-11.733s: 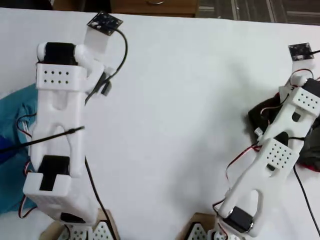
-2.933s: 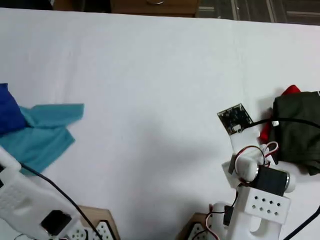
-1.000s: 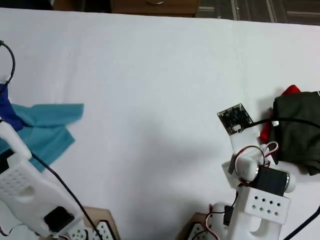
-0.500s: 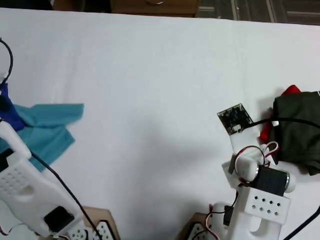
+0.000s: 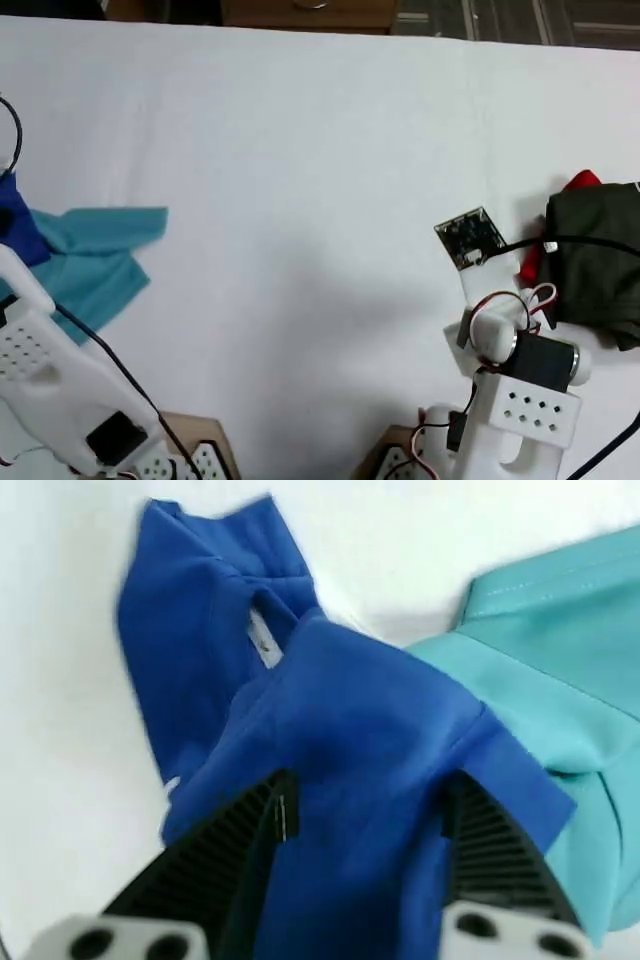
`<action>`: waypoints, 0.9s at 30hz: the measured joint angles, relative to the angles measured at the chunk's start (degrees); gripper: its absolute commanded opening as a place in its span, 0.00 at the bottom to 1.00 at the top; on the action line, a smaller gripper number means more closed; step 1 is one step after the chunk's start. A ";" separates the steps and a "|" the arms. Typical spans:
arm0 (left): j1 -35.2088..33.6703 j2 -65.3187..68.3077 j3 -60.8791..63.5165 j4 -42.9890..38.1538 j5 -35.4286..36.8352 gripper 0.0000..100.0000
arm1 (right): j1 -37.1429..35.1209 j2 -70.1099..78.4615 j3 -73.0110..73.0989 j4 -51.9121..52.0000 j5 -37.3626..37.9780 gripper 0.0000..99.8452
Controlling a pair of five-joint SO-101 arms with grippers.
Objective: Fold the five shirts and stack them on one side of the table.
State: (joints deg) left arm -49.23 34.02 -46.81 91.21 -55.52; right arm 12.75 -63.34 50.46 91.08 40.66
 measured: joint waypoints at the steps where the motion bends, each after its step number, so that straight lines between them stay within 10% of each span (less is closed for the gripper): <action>1: 0.00 0.00 0.00 0.26 0.00 0.13 | 0.00 0.00 0.00 0.00 0.00 0.34; 18: -1.49 0.44 -25.41 10.20 3.25 0.02 | 0.00 0.00 0.00 0.00 0.00 0.34; 27: -10.55 9.32 -17.58 2.73 -1.32 0.03 | 0.00 0.00 0.00 0.00 0.00 0.34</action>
State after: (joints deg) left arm -59.78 43.34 -64.40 93.93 -56.84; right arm 12.75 -63.34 50.46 91.08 40.66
